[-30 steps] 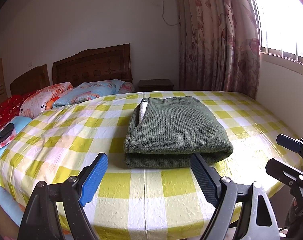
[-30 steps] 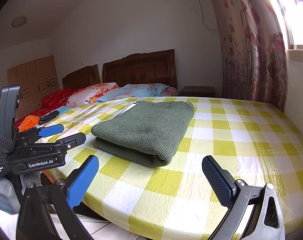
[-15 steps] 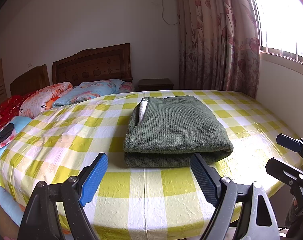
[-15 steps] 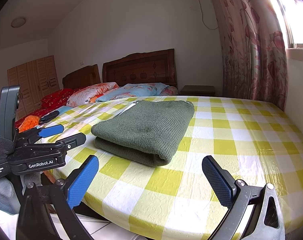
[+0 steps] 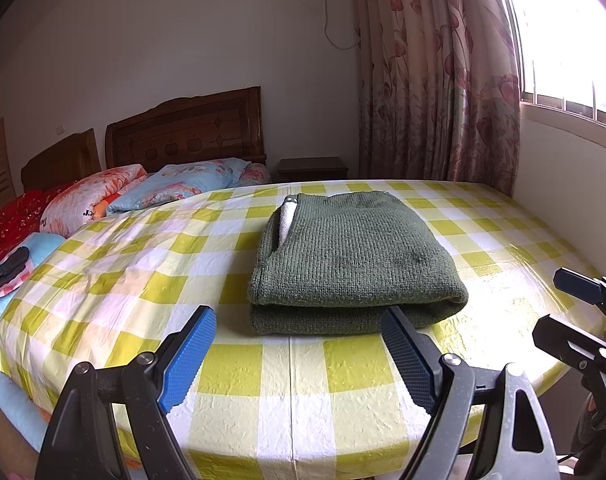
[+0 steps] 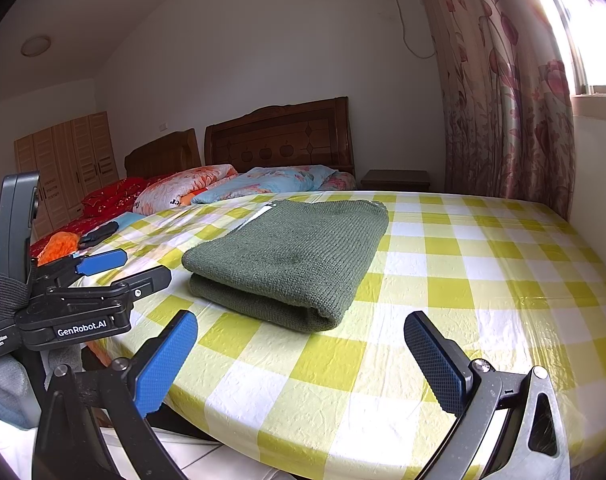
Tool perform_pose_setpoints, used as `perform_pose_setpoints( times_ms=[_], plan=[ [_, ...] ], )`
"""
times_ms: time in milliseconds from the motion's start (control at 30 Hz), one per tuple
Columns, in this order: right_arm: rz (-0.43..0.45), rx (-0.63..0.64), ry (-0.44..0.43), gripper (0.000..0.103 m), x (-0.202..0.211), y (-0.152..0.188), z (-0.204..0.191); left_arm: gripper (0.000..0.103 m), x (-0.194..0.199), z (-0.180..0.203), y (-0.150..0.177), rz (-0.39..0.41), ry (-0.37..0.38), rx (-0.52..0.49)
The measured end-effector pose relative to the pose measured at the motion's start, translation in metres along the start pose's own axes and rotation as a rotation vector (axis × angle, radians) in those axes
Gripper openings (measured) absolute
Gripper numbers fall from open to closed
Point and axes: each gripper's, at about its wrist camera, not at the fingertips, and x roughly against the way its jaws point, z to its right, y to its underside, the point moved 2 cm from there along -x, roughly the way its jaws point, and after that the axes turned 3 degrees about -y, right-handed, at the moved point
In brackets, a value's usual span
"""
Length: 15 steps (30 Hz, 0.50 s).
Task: Fold small clothes
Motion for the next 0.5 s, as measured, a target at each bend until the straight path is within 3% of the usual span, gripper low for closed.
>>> perform_pose_setpoints(
  times_ms=[300,500],
  plan=[
    [0.001,0.000,-0.001,0.103,-0.0004,0.0020,-0.0018,0.086,0.0062,-0.0029,-0.0068,0.044,-0.053,-0.020],
    [-0.018,-0.008,-0.003,0.103,-0.0063,0.0050,-0.0016,0.084,-0.0006,-0.0060,-0.0057,0.043,-0.047,-0.014]
  ],
)
